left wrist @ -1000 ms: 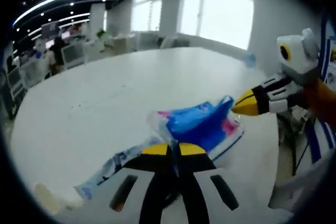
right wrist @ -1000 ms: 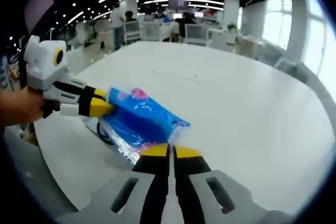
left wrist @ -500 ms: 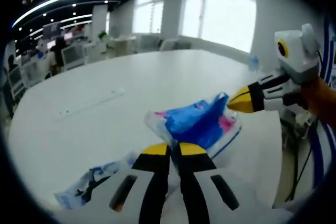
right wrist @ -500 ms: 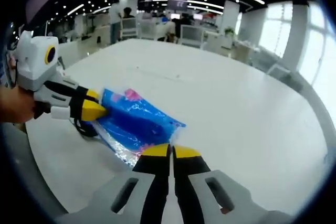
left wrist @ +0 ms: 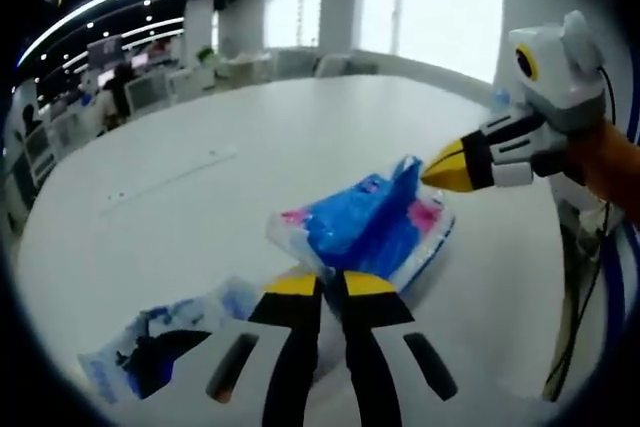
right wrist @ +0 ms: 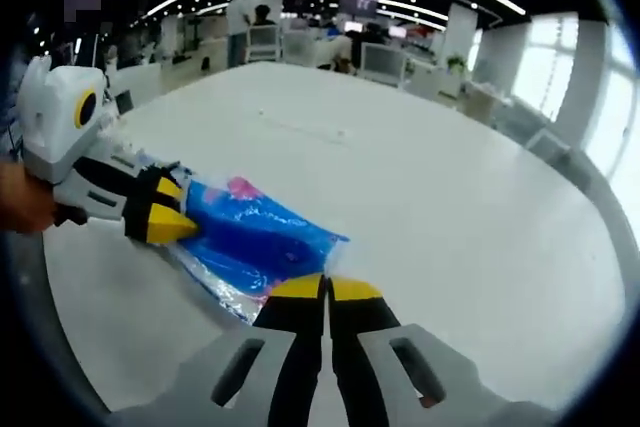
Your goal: Arrange the tabletop items into an orderly group along one side of the table until the central work area is clear of visible clutter.
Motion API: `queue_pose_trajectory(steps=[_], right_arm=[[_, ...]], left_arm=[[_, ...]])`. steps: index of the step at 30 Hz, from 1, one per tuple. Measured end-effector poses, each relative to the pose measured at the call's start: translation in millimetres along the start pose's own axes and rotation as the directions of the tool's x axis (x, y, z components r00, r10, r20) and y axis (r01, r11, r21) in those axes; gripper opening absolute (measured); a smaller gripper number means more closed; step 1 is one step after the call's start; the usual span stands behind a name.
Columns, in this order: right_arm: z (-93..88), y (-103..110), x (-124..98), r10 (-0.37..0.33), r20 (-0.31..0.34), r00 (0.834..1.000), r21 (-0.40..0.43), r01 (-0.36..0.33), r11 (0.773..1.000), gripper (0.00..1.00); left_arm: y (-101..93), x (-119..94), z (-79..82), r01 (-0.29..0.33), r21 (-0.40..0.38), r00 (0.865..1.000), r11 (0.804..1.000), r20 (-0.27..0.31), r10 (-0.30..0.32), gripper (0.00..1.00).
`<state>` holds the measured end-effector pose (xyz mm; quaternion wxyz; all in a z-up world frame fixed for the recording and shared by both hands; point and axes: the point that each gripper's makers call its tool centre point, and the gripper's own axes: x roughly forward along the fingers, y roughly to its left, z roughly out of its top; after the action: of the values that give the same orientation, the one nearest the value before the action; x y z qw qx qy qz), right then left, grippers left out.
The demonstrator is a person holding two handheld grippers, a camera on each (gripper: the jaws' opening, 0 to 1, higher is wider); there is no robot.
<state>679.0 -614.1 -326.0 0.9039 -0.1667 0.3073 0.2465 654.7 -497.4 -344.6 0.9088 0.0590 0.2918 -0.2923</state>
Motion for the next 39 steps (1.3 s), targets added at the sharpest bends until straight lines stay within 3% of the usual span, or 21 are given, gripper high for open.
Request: queue_pose_trajectory(steps=[17,39], right_arm=[[-23.9,5.5,29.4,0.048,-0.033,0.998,0.02,-0.047,0.999,0.01],[-33.1,1.8,28.3,0.036,-0.044,0.998,0.053,-0.034,0.998,0.02]], left_arm=[[1.4,19.5,-36.7,-0.015,-0.004,0.993,1.0,-0.117,0.015,0.1],[8.1,16.9,-27.1,-0.045,-0.015,0.994,0.999,-0.105,0.043,0.22]])
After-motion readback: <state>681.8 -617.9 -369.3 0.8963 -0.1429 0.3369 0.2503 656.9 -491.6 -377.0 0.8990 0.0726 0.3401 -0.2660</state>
